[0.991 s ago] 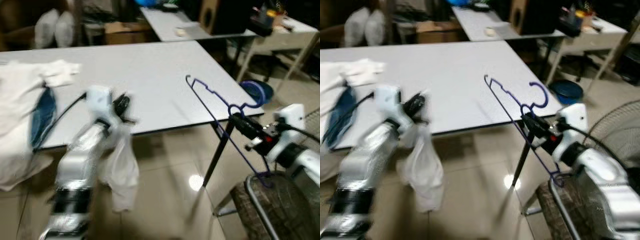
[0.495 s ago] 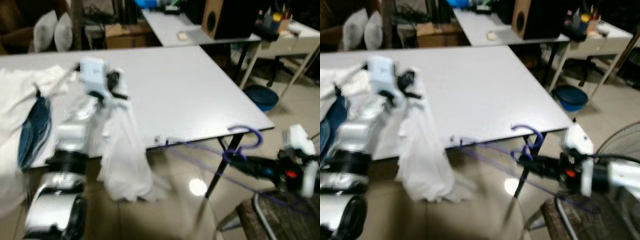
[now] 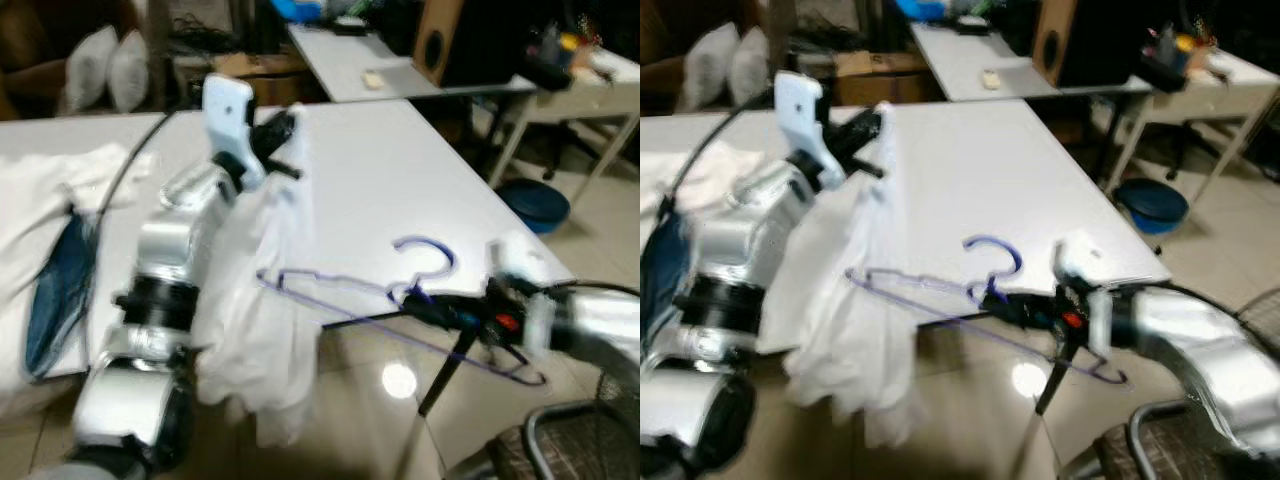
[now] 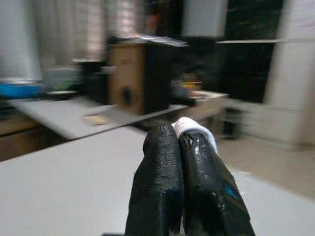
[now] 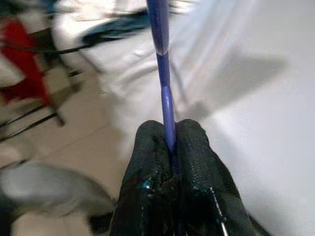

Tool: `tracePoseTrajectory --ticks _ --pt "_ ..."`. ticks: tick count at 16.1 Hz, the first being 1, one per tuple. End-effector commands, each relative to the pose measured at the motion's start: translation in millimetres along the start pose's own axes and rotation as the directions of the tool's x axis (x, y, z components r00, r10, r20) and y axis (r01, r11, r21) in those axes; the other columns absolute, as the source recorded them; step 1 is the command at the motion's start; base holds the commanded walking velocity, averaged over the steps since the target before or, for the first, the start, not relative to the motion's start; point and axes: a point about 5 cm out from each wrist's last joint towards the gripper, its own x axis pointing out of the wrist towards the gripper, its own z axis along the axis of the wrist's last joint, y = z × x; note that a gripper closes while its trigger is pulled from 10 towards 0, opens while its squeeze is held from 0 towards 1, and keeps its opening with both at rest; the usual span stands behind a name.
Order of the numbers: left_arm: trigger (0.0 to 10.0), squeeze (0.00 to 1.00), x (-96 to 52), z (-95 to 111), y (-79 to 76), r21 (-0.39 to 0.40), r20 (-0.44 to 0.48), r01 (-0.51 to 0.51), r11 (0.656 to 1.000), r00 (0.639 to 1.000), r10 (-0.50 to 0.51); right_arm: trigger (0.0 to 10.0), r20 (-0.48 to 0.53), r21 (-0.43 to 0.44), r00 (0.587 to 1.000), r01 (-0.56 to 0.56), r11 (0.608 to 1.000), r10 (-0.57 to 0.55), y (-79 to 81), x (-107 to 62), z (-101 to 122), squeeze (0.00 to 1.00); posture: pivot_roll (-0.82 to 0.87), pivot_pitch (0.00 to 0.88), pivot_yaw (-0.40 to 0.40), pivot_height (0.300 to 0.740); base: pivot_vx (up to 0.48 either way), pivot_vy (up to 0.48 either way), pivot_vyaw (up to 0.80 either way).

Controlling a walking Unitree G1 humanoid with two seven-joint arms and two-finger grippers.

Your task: Hang hanger

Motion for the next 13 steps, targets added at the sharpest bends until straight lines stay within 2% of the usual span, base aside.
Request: tracePoseTrajectory --ticks 1,5,9,13 --pt "10.0 0.00 -10.6 18 5.4 0.019 0.050 0.007 1.000 0.999 -0.008 10.0 0.007 -0.054 1.000 0.021 0.998 -0.020 -6.8 4.9 7 0.00 -0.03 0.000 -0.010 0.740 0.368 0.000 0.00" --pt "10.0 0.00 -26.8 21 -0.1 0.058 0.021 0.058 0.997 0.998 -0.059 10.0 0.008 -0.075 1.000 0.002 0.997 -0.001 -13.8 12.2 9 0.00 -0.02 0.000 -0.036 0.740 0.371 0.000 0.00" --pt "10.0 0.00 -36.7 8 2.8 0.021 -0.021 -0.034 0.999 0.999 0.035 10.0 0.005 -0.090 1.000 -0.027 0.996 0.027 -13.9 22.1 7 0.00 -0.01 0.000 -0.045 0.740 0.351 0.000 0.00" --pt "10.0 0.00 -45.8 5 0.5 0.028 -0.044 -0.015 0.999 0.999 0.016 10.0 -0.008 -0.083 0.999 -0.051 0.995 0.051 -9.8 25.1 2 0.00 -0.02 0.000 -0.040 0.740 0.000 0.000 0.00"
